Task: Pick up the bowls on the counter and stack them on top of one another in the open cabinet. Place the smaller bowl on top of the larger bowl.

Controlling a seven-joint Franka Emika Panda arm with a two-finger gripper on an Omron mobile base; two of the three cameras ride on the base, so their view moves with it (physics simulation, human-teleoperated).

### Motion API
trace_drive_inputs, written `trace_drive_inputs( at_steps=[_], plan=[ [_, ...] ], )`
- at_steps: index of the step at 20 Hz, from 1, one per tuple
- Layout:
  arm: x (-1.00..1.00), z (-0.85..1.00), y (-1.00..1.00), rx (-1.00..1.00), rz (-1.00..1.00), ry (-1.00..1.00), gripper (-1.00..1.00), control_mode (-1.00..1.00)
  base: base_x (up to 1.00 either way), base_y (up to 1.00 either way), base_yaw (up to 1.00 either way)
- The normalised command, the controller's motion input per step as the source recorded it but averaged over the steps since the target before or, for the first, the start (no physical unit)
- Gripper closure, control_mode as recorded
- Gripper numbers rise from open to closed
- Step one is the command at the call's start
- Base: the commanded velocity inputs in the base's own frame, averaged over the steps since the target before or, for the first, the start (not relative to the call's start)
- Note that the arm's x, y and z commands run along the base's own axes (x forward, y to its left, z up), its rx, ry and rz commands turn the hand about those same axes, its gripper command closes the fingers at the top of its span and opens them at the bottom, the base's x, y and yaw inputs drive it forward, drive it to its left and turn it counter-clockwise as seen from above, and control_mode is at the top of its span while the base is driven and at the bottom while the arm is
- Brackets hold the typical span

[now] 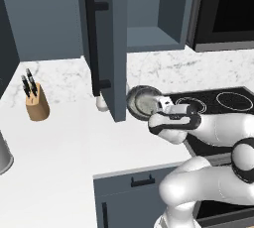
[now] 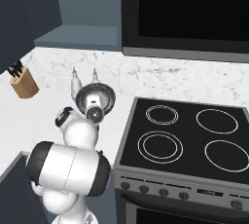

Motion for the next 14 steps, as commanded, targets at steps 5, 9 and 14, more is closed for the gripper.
trace_drive_inputs(
  at_steps=[5, 9, 14],
  plan=[
    [-0.88, 1.00, 0.00, 0.00, 0.13, 0.20, 1.00, -1.00, 0.00, 0.00, 0.00],
    [-0.93, 1.00, 0.00, 0.00, 0.15, 0.26, 1.00, -1.00, 0.00, 0.00, 0.00],
    [-0.61, 1.00, 0.01, 0.00, 0.10, 0.06, 1.00, -1.00, 0.00, 0.00, 0.00]
  ],
)
